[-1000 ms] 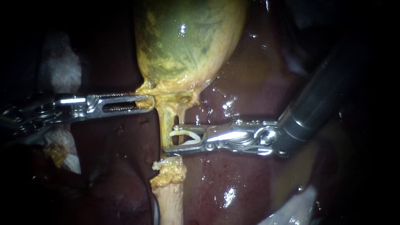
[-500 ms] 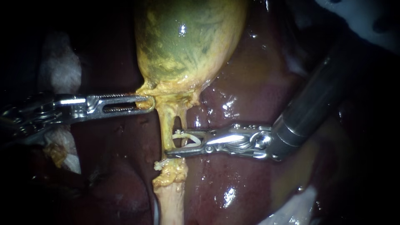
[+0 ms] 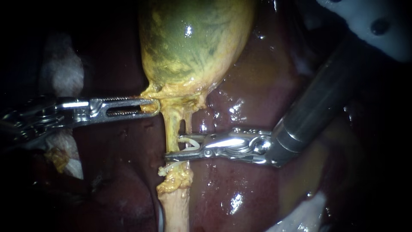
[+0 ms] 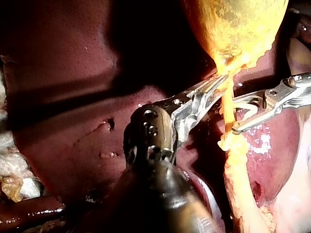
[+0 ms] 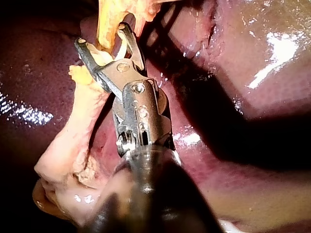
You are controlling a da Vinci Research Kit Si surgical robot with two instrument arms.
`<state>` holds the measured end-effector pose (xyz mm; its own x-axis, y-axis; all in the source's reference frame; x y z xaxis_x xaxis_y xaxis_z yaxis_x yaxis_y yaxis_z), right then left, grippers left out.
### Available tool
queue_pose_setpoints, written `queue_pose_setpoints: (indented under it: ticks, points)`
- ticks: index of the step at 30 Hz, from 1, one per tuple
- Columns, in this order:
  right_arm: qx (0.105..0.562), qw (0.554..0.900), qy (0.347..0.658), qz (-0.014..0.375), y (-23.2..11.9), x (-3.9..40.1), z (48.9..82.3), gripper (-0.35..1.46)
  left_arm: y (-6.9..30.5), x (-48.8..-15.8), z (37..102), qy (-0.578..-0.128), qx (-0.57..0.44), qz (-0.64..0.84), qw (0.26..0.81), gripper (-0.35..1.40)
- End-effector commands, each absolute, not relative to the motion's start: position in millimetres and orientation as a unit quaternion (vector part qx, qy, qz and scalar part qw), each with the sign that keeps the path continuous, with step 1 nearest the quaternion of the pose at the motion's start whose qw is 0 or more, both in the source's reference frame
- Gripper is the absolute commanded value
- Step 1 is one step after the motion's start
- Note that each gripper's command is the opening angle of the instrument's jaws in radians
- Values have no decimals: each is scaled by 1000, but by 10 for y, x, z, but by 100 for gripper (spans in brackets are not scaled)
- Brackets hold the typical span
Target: Clipping second clip left tube
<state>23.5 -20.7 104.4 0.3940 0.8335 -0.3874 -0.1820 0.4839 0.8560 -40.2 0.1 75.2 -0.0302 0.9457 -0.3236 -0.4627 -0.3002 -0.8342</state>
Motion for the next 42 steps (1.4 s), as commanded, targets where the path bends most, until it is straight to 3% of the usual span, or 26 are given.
queue_pose_setpoints:
  ticks: [1,6,18,42]
  points:
    - [375,750,426,340,-207,237,1044,55,1,-402,752,-266,-454,666,528,-35]
    - [371,765,402,340,-206,247,1044,55,1,-402,752,-266,-454,666,528,-35]
    - [369,775,384,339,-207,262,1044,53,0,-403,753,-266,-454,667,528,-35]
    - [377,784,370,325,-215,261,1052,46,-1,-404,753,-265,-453,668,528,-35]
